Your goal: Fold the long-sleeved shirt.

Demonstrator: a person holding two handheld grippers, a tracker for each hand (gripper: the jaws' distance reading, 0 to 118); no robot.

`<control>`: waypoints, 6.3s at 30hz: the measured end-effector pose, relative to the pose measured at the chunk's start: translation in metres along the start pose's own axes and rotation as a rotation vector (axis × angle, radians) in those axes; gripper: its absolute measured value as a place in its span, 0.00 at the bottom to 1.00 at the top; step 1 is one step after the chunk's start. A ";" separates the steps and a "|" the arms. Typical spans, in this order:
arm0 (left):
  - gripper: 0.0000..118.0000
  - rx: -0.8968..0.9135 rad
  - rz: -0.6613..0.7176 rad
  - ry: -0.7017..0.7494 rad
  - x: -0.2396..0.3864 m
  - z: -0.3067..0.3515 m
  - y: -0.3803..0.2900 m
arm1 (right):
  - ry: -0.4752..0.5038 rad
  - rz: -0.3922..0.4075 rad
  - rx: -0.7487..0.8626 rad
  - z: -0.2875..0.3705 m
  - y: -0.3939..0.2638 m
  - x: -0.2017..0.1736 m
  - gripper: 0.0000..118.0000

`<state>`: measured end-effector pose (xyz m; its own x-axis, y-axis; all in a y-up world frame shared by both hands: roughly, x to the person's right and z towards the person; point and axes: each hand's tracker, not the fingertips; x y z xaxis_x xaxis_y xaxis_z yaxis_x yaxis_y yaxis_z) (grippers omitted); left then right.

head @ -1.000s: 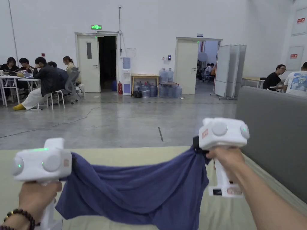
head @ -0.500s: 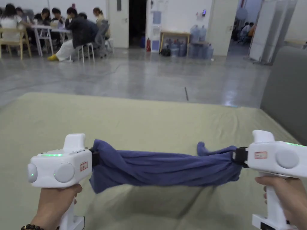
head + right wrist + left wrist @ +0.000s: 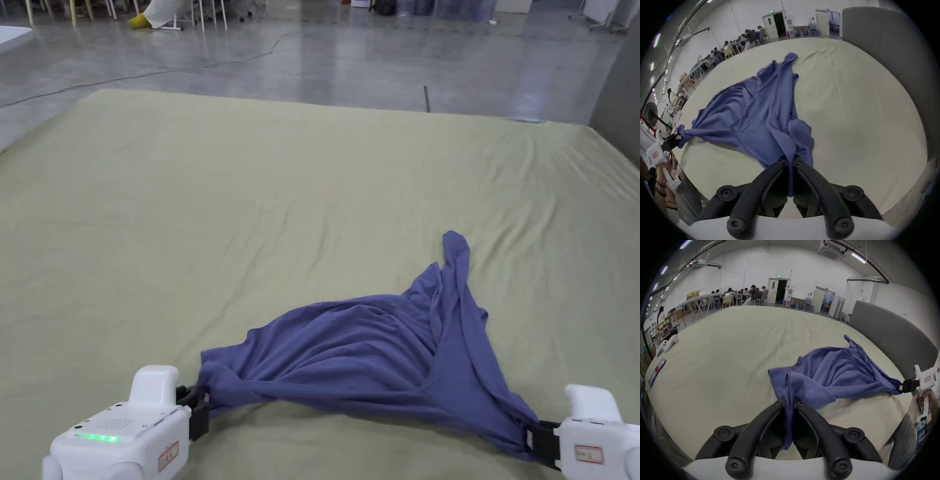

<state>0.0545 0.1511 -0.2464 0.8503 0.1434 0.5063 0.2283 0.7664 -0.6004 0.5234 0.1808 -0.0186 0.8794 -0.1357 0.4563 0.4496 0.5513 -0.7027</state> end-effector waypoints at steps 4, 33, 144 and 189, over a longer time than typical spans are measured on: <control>0.71 0.003 0.031 0.010 0.004 0.000 0.007 | -0.015 -0.003 -0.011 0.003 0.007 -0.003 0.31; 0.72 -0.486 -0.080 0.225 0.035 -0.135 0.098 | 0.033 0.066 0.115 0.039 0.074 -0.027 0.02; 0.01 0.180 -0.020 -0.040 0.049 0.008 0.141 | -0.015 0.066 0.371 0.065 0.106 -0.042 0.10; 0.81 -0.467 0.089 0.100 0.026 -0.265 0.252 | -0.156 0.064 -0.026 -0.018 0.108 -0.048 0.02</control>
<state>0.2599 0.1820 -0.5480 0.9123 0.1175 0.3924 0.3217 0.3876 -0.8639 0.5329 0.2322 -0.1265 0.8724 0.0293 0.4878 0.3992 0.5332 -0.7459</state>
